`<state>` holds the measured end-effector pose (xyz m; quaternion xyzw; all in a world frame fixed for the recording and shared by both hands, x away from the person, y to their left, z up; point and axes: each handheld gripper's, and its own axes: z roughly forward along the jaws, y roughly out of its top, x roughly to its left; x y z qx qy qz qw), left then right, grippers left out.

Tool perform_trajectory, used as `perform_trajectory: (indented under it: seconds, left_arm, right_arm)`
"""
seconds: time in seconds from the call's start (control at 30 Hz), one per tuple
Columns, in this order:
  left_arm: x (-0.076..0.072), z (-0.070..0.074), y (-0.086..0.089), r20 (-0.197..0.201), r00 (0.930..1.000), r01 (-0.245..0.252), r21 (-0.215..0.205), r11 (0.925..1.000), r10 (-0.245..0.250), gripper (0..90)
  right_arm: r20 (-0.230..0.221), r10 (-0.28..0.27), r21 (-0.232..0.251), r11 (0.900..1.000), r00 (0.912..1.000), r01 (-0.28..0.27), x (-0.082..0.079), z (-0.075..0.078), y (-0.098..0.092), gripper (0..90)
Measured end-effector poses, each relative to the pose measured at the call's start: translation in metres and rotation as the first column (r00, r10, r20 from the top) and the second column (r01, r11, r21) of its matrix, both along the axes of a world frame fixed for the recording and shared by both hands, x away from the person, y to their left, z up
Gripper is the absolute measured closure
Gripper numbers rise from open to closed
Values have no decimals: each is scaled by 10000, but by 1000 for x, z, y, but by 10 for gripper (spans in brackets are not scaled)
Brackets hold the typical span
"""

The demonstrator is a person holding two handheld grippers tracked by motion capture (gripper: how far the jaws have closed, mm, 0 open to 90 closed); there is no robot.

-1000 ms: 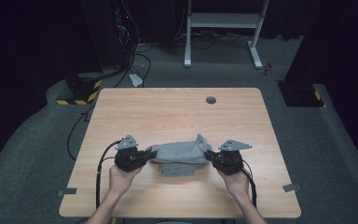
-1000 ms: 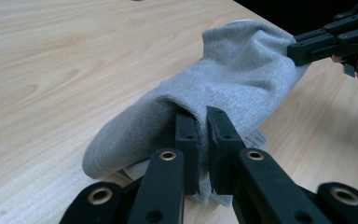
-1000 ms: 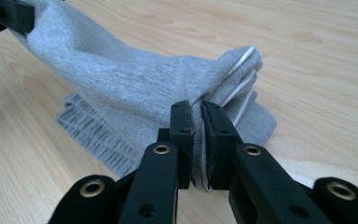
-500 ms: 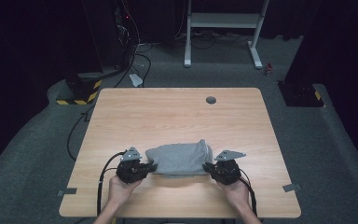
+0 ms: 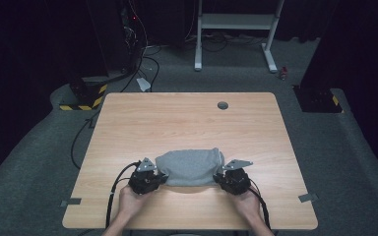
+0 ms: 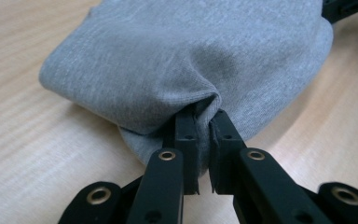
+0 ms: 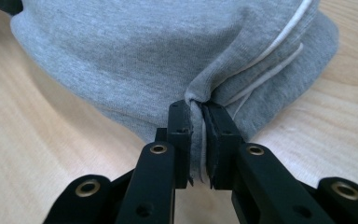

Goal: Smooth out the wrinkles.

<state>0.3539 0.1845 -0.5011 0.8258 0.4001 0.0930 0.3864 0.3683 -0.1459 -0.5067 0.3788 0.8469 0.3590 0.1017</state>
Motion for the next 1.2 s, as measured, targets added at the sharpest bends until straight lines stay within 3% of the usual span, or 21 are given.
perform_trajectory:
  seconds: [0.3,0.4,0.43,0.5,0.53,0.57,0.6,0.7,0.77,0.83,0.93,1.03,1.1,1.2]
  left_arm:
    - [25,-5,1,97,9970,-764,-117,9970,765,801]
    - [27,-5,3,-63,9961,-877,-187,9960,876,765]
    - [26,-3,5,-52,9956,-932,-303,9952,931,724]
    - [22,4,9,176,9937,-1097,-424,9931,1105,619]
    - [18,8,10,583,9900,-1272,-228,9916,1283,564]
    - [15,13,12,898,9870,-1313,-285,9909,1333,505]
    - [15,16,14,924,9866,-1312,-431,9904,1347,505]
    - [23,28,22,688,9844,-1557,-912,9836,1622,459]
    - [34,31,25,395,9831,-1749,-856,9809,1787,439]
    - [49,30,26,-175,9782,-2076,-963,9735,2068,429]
    - [67,27,25,-818,9709,-2331,-1038,9669,2253,402]
    - [83,21,19,-1218,9635,-2490,-790,9653,2385,384]
    - [92,17,13,-1321,9613,-2490,-403,9677,2419,374]
    - [101,11,10,-1547,9562,-2607,-638,9633,2485,376]
  right_arm:
    - [285,-562,-44,9984,9980,563,21,-2,7,806]
    - [352,-652,-205,9976,9973,660,23,-1,9,746]
    - [304,-731,-207,9971,9969,737,23,0,9,684]
    - [255,-738,-59,9972,9969,739,19,6,4,614]
    - [262,-639,27,9980,9976,638,19,8,1,587]
    - [441,-656,18,9978,9969,656,16,15,-5,551]
    - [441,-656,18,9978,9969,656,16,15,-5,551]
    - [567,-833,668,9946,9949,795,17,28,-15,513]
    - [560,-1016,1026,9901,9933,955,23,40,-17,489]
    - [669,-1235,1257,9854,9901,1144,31,48,-13,483]
    - [387,-1586,1457,9777,9866,1515,50,54,-7,464]
    - [-3,-1855,1277,9746,9826,1840,66,53,1,448]
    - [-183,-1983,1027,9746,9800,1991,76,51,6,442]
    - [-374,-2208,723,9721,9746,2230,87,46,11,459]
